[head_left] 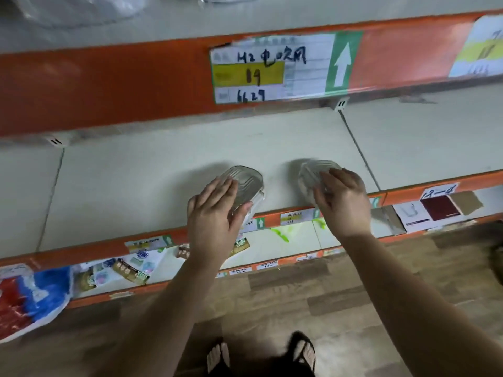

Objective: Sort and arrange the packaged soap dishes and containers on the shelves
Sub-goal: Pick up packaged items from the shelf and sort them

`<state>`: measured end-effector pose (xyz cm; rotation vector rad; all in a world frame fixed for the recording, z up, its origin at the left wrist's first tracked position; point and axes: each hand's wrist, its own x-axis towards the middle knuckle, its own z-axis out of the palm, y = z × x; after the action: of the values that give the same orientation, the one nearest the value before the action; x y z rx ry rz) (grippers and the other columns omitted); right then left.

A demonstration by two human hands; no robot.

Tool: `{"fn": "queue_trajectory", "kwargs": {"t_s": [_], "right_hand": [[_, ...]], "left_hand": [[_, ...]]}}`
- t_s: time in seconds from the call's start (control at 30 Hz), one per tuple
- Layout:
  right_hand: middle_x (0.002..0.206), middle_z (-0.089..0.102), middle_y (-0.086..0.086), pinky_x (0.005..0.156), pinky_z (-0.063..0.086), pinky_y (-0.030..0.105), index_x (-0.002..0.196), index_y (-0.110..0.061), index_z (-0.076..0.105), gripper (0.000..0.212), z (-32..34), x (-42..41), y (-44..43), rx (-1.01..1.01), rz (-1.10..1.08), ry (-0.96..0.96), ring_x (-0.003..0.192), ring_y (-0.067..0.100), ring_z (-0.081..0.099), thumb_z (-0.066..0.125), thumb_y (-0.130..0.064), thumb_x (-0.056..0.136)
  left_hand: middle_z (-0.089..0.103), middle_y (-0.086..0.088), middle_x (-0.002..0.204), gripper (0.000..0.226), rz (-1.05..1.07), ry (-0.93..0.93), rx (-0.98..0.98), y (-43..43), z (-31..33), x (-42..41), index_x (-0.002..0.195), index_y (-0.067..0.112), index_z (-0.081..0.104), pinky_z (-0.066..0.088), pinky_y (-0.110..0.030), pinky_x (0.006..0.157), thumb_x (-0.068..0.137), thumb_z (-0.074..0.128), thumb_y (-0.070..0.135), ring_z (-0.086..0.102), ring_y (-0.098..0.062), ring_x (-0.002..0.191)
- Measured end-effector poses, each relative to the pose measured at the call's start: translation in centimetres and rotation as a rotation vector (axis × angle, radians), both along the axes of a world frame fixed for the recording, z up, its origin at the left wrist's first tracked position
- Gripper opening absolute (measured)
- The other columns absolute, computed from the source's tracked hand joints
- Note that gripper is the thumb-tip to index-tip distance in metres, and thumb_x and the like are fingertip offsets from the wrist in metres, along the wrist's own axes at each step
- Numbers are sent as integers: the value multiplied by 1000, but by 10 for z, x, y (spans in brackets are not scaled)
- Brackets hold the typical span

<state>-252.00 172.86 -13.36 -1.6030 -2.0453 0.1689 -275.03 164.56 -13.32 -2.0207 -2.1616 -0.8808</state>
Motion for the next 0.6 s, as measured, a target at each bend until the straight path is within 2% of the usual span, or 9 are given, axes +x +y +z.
{"fn": "queue_trajectory", "kwargs": {"t_s": [0.17,0.27,0.33,0.5,0.6], "right_hand": [[117,66,15,80,53,48,110,-1,69,28,-22,8,50,-33,60,-148,119,40,51,64,-22,93],[127,59,11,88,48,46,124,-6,61,36,-24,7,94,-83,103,-279,126,34,42,49,-31,100],[127,57,12,89,46,44,125,-9,60,36,-20,4,122,-86,131,-294,124,34,40,44,-31,101],[130,50,16,89,44,43,124,-7,58,35,-19,-2,163,-138,189,-298,121,36,40,40,-28,103],[138,45,13,95,40,45,132,-11,51,39,-29,-2,163,-217,223,-344,127,35,38,42,-33,102]], "left_hand": [[66,-7,124,50,124,-17,3,30,-24,27,119,6,68,42,-40,94,92,50,44,56,-26,123],[67,-6,124,52,162,-23,-16,45,-36,42,119,7,68,39,-38,94,91,47,46,55,-27,125],[66,-5,125,54,174,-18,-36,51,-40,48,120,8,68,39,-38,93,91,45,48,54,-27,125],[64,-4,128,55,166,11,-62,64,-45,59,125,10,65,35,-36,90,93,42,49,54,-27,124],[66,-3,126,55,175,36,-59,69,-45,63,124,10,66,40,-38,86,93,43,49,56,-28,119]]}}
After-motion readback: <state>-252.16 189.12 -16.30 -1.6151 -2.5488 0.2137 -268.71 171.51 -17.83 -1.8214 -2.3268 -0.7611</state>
